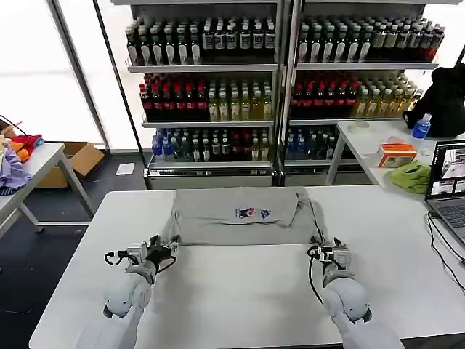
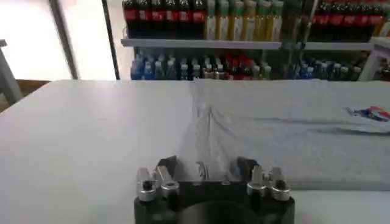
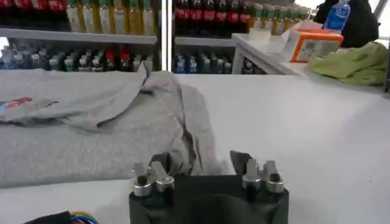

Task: Fold and organize the clothes.

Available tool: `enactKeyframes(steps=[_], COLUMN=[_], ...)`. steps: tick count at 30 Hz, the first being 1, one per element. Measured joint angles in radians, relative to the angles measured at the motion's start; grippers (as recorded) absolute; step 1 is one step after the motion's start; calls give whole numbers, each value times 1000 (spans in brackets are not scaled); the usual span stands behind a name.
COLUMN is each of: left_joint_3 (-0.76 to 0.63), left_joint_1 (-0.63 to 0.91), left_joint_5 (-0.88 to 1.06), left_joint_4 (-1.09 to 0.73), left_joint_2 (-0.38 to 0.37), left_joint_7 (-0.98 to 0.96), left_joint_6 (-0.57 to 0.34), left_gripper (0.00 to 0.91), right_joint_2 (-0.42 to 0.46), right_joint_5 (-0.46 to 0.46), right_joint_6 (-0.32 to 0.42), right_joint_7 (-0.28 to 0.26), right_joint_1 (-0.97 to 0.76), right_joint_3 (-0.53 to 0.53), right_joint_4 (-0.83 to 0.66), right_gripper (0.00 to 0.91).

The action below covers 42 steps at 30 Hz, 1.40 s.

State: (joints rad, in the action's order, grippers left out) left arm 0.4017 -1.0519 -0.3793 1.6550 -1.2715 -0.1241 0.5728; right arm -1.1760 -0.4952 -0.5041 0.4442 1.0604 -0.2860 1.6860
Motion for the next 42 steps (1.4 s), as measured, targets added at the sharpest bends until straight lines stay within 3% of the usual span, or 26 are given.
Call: enactKeyframes(steps=[16, 25, 33, 42], left_joint_3=[-16, 5, 51, 133], left_joint_1=[-46, -100, -255, -499], left_joint_5=[11, 5, -1, -13], left_joint_4=[43, 139, 329, 537], left_joint_2=[-9, 19, 47, 83], left_joint_7=[26, 11, -12, -33], left_joint_6=[-33, -37, -39, -43], left_gripper=[0, 0, 0, 10], right_joint_2=[5, 27, 35, 51], right_joint_5=[9, 17, 35, 82], right_joint_6=[22, 9, 0, 24], right_joint_7=[-5, 9, 47, 93], right_joint_1=[40, 92, 192, 420], right_joint_3=[-4, -30, -50, -80], right_joint_4=[33, 157, 331, 499], right_gripper=[0, 0, 0, 0])
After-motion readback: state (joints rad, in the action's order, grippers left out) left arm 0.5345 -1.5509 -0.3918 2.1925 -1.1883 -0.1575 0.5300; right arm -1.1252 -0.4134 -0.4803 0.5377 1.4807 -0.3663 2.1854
